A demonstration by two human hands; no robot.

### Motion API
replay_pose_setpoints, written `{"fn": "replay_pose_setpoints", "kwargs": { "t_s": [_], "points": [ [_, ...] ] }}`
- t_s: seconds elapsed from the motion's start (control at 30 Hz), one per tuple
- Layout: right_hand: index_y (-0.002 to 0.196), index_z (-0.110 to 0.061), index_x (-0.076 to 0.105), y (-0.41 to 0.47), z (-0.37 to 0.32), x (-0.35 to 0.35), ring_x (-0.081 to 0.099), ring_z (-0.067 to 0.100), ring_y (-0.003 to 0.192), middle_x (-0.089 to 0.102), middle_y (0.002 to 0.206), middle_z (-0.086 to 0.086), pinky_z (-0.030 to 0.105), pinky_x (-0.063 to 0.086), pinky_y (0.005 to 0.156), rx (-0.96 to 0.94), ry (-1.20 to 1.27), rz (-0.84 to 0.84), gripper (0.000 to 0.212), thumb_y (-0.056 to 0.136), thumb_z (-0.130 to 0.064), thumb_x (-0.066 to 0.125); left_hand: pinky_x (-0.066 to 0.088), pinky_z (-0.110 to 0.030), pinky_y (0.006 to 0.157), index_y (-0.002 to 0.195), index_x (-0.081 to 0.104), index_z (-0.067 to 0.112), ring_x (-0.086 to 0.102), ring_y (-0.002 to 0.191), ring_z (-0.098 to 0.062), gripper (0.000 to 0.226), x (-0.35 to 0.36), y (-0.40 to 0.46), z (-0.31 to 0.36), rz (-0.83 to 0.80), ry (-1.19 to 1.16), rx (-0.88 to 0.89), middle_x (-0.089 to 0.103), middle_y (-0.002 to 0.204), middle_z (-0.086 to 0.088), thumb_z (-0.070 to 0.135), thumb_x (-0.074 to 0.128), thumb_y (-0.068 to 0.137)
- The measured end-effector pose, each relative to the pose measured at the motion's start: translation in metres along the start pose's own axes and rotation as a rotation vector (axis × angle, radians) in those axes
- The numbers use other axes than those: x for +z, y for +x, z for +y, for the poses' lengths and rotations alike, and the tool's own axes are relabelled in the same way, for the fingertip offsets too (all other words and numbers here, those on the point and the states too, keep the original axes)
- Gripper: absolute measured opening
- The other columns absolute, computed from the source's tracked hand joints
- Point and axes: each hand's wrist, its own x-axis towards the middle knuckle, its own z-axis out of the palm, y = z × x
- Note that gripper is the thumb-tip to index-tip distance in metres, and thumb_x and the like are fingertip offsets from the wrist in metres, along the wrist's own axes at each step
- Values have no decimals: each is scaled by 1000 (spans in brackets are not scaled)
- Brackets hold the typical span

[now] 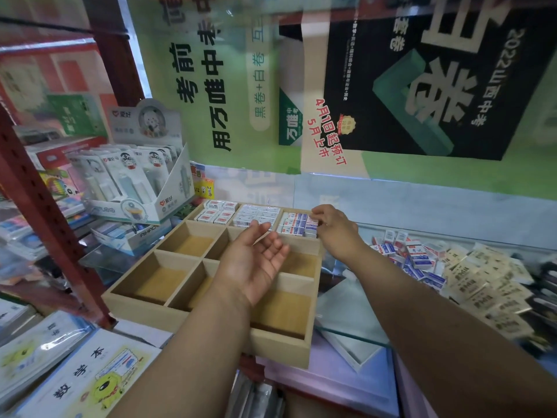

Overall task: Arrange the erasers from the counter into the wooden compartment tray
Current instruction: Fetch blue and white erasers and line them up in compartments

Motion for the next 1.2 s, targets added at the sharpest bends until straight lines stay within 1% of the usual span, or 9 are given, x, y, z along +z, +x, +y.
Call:
{"fn": "replay_pose_setpoints", "kwargs": {
  "t_s": [0.23, 0.33, 0.5, 0.63, 0.73, 0.9, 1.0, 1.1, 1.2],
  "points": [
    [120, -15, 51, -47, 22, -56, 53, 24, 106, 55, 105, 1, 42, 48, 89, -21, 123, 197, 36, 84, -12, 56, 57, -25, 56, 94, 59, 12, 55, 65, -16, 23, 4, -11, -3, -69, 149, -11, 58, 72, -6, 32, 47, 98],
    [115, -12, 55, -56, 46, -94, 57, 29, 99, 60, 105, 9, 30, 42, 78, 99, -206, 221, 35, 83, -24, 60, 57, -24, 55, 91, 59, 11, 55, 62, -15, 21, 16, -17, -9, -68, 213, -22, 58, 69, -5, 27, 47, 98],
    [114, -11, 49, -71, 72, -117, 56, 30, 103, 59, 109, 11, 31, 41, 74, 260, -556, 73, 49, 82, -46, 62, 55, -24, 50, 86, 58, 10, 55, 55, -15, 18, 48, -30, -37, -60, 284, -62, 56, 66, -5, 20, 49, 97],
    [108, -10, 49, -79, 73, -119, 61, 28, 89, 63, 91, 8, 27, 38, 61, 191, -503, 82, 41, 79, -32, 68, 57, -27, 51, 84, 59, 8, 57, 64, -20, 20, 72, -44, -64, -65, 254, -135, 56, 71, -9, 20, 50, 97],
    [98, -17, 55, -85, 61, -128, 60, 19, 67, 62, 81, 2, 24, 39, 51, 176, -157, 65, 28, 75, -23, 71, 59, -36, 64, 89, 59, 6, 60, 81, -28, 26, 81, -49, -81, -39, 177, -241, 58, 87, -16, 29, 50, 97],
    [88, -21, 64, -107, 30, -129, 58, 9, 58, 65, 74, -6, 26, 47, 57, -65, 73, -237, 17, 75, -15, 73, 51, -51, 78, 122, 53, 5, 59, 108, -41, 48, 80, -52, -107, -32, -52, -371, 59, 121, -24, 47, 45, 97],
    [94, -25, 64, -112, 32, -140, 55, 0, 60, 61, 72, -15, 16, 45, 56, -106, -31, -297, 20, 77, -21, 75, 50, -50, 90, 111, 58, -4, 62, 102, -37, 50, 77, -56, -114, -1, -161, -384, 70, 94, -24, 43, 43, 100],
    [117, -32, 56, -106, 52, -151, 49, 7, 92, 49, 99, -12, 20, 45, 75, -143, -416, -324, 57, 66, -32, 82, 43, -45, 104, 93, 59, -7, 56, 75, -28, 50, 71, -60, -117, 52, -183, -387, 65, 70, -19, 39, 42, 101],
    [131, -41, 42, -101, 69, -140, 40, 19, 114, 40, 117, -3, 32, 42, 97, -135, -694, -400, 86, 56, -44, 84, 41, -43, 107, 90, 61, -5, 53, 72, -26, 43, 66, -64, -120, 73, -163, -392, 65, 71, -19, 34, 45, 99]
  ]
}}
